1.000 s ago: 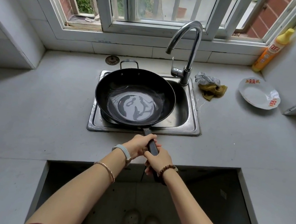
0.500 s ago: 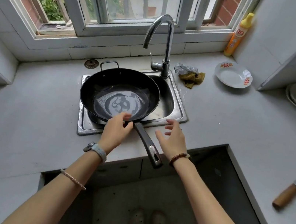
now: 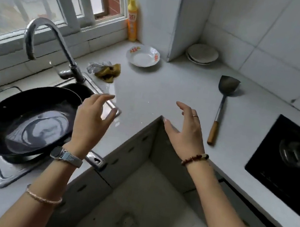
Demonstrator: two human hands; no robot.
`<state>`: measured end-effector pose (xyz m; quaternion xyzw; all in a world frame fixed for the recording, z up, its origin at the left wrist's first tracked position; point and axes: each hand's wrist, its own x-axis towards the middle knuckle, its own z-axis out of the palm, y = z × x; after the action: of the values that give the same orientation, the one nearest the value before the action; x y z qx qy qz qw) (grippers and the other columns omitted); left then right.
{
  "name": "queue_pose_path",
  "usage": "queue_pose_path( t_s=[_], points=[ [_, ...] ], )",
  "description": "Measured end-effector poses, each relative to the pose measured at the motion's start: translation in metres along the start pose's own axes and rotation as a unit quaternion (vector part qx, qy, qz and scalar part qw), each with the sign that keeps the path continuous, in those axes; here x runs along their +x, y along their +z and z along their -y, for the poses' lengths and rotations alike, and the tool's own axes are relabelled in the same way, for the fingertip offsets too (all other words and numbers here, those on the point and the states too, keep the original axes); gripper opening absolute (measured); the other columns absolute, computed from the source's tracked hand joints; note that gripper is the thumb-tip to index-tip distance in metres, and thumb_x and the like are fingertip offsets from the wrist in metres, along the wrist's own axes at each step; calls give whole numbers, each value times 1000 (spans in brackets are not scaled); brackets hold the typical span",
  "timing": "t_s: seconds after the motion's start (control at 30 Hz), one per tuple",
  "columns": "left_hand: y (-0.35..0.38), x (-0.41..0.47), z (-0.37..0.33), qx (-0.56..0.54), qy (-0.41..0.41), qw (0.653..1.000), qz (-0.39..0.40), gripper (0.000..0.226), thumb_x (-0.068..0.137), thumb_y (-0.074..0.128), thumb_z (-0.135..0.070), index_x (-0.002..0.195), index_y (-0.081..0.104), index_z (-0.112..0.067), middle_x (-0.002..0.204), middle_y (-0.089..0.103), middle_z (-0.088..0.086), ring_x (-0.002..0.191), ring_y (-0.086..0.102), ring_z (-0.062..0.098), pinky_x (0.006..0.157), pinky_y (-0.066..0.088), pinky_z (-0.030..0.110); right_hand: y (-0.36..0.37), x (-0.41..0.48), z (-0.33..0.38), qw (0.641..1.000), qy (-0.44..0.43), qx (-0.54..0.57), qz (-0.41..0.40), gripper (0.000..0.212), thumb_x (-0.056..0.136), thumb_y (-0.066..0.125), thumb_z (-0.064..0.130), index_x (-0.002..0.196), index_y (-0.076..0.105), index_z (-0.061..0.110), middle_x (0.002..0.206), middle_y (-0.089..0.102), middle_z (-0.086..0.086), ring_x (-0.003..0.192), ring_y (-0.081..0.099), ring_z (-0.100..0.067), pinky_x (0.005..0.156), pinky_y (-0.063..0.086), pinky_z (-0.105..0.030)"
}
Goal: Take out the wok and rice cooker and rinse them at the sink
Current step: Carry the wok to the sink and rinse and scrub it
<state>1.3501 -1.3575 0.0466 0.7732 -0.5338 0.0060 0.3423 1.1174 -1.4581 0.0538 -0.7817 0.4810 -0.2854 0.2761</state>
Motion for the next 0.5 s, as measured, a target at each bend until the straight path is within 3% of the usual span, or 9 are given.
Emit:
queue_pose_path(
  t_s=[0.27,0.5],
  points=[
    [63,14,-111,-48,116,988,87,37,89,66,-26,124,60,-17,124,61,6,114,55,27,97,44,42,-113,-64,-59,989,65,-85,-102,55,87,62,35,137,42,24,134,45,2,125,42,-15,108,34,-31],
    [96,-36,-203,-67,202,969,127,37,90,65,-27,125,60,-16,127,60,7,115,55,29,96,44,44,-191,-162,-104,969,103,-102,-198,49,87,63,32,134,50,25,135,47,5,126,42,-13,108,36,-35]
  ],
)
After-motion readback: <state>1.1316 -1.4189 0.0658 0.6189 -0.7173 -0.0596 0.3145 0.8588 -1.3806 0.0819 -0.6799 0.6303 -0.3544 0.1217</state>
